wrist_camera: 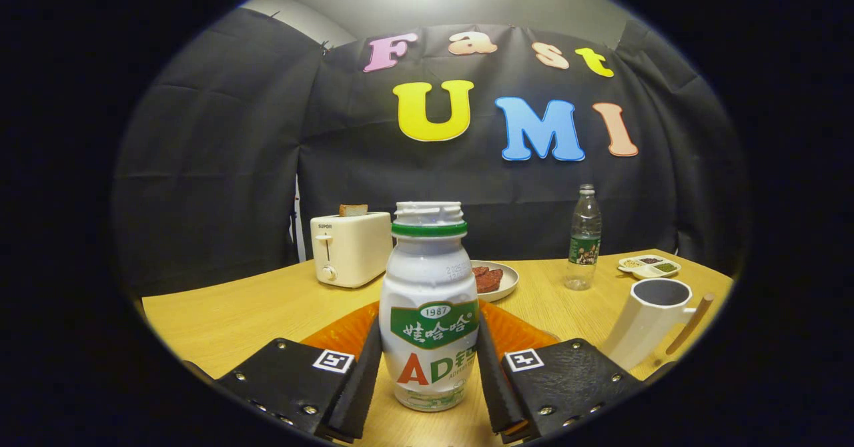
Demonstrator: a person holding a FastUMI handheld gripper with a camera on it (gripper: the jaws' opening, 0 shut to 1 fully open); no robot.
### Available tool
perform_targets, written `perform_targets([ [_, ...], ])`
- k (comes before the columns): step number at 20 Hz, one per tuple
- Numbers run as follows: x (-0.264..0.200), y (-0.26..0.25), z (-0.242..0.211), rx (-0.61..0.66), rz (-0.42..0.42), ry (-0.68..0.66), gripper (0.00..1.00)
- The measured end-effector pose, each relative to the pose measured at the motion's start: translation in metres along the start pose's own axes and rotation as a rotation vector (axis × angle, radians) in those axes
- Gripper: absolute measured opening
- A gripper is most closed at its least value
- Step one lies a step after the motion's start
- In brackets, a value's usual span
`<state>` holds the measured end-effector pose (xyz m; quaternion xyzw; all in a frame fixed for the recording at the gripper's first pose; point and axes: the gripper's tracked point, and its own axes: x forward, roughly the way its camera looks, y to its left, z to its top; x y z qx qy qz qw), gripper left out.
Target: Take the bottle from table, then pour the juice into the cup, finally place the bottle on the coaster
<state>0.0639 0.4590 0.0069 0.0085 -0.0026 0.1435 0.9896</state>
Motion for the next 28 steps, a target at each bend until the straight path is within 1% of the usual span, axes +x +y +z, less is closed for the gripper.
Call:
perform_targets([
  [8,-0.009,-0.015,0.018,0.099,-0.055,-0.006,0.68],
  [15,-0.012,-0.033,0.037,0.319,-0.055,-0.045,0.67],
  [22,-0.007,-0.053,0.034,0.456,-0.062,-0.032,0.67],
  [28,0.0,-0.067,0.033,0.634,-0.057,-0.039,0.67],
])
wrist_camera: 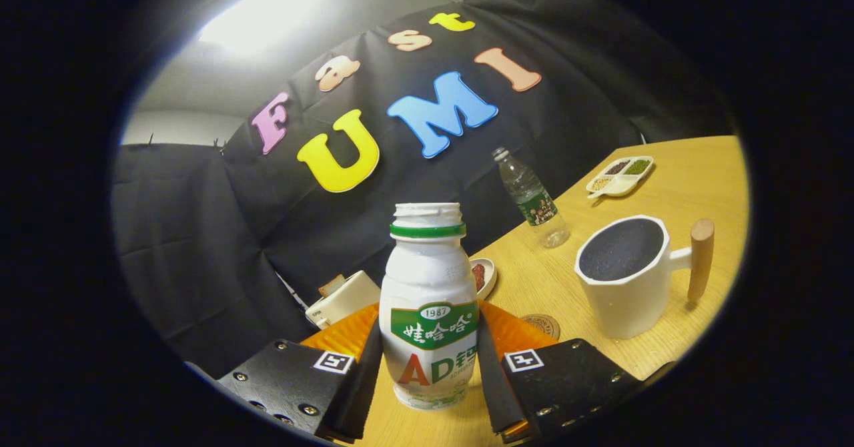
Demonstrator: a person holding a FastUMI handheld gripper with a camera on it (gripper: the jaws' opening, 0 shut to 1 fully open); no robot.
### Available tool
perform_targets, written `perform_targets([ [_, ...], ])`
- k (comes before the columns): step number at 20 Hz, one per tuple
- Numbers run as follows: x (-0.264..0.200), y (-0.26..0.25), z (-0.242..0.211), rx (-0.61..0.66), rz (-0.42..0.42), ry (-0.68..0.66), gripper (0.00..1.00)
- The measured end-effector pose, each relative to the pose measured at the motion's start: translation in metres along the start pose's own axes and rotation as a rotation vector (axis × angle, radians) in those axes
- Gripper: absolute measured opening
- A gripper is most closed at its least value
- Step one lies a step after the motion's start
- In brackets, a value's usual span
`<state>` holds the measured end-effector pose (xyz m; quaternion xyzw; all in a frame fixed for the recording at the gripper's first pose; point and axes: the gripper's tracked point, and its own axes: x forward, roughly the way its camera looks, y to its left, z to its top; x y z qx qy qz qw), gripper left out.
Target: Take the bottle from table, then pour the juice into the cup, finally place the bottle on the coaster
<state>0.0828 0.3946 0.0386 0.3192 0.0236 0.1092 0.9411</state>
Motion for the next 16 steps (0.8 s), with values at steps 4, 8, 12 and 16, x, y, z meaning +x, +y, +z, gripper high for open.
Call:
perform_targets([
  [4,0.006,-0.006,0.0,0.13,0.008,0.002,0.67],
  [8,0.011,-0.013,-0.002,0.227,-0.001,0.004,0.67],
  [12,0.01,-0.014,0.001,0.3,0.0,-0.009,0.67],
  [16,0.01,-0.013,0.008,0.415,0.022,-0.037,0.67],
])
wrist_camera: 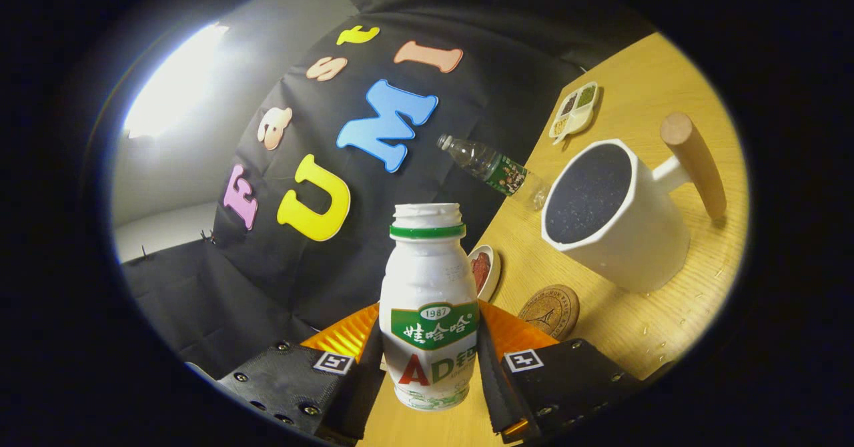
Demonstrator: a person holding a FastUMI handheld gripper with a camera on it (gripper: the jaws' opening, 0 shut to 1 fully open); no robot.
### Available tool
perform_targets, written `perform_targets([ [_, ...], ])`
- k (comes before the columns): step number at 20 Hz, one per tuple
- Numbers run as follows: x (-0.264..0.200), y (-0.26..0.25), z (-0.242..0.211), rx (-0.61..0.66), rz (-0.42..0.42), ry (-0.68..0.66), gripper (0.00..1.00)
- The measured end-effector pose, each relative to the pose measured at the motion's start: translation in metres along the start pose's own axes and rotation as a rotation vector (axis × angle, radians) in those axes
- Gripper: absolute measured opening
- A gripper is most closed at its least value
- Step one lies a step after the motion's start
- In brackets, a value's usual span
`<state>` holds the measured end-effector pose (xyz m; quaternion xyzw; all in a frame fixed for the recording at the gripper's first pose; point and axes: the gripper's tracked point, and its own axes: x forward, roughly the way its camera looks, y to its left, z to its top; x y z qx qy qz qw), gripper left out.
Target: Take the bottle from table, then pour the juice into the cup, finally place the bottle on the coaster
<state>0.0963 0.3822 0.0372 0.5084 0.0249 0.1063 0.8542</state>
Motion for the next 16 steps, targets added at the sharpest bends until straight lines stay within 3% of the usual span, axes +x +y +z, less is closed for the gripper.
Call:
perform_targets([
  [16,-0.0006,-0.0077,0.0088,0.233,-0.011,-0.047,0.67],
])
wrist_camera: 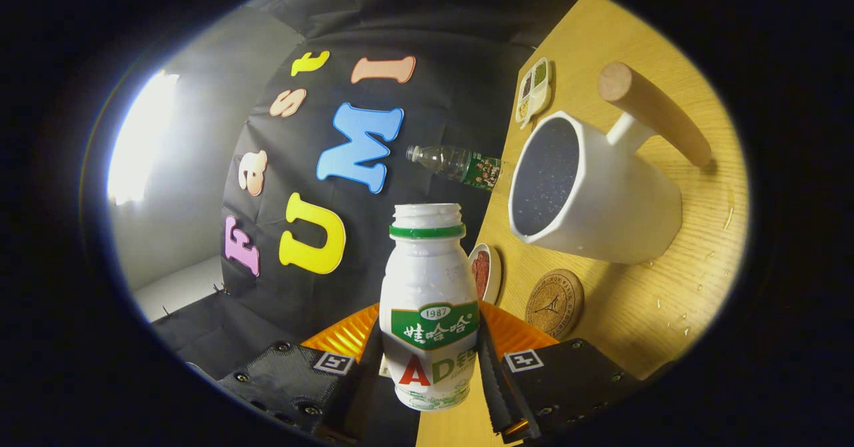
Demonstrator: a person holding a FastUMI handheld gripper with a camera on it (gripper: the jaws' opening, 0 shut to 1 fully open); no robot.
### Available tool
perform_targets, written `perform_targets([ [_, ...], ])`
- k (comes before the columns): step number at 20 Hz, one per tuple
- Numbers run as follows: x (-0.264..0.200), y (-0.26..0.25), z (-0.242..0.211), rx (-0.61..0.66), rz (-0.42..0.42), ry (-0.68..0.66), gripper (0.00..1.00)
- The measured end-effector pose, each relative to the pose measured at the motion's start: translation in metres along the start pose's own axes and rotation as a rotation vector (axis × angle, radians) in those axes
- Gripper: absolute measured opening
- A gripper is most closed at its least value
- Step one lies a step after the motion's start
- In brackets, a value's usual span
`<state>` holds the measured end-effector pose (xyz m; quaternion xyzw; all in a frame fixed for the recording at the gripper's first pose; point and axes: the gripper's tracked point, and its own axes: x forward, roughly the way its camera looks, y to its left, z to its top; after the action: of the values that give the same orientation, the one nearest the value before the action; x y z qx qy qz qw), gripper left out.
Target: Take the bottle from table, then pour the juice into the cup, finally place the bottle on the coaster
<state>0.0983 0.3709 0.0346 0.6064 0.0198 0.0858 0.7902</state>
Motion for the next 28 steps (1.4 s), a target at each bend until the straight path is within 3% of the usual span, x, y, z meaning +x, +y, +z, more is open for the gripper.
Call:
perform_targets([
  [10,-0.0007,0.004,0.0032,0.144,0.034,-0.034,0.67],
  [28,0.0008,0.0073,0.005,0.291,0.065,-0.074,0.67],
])
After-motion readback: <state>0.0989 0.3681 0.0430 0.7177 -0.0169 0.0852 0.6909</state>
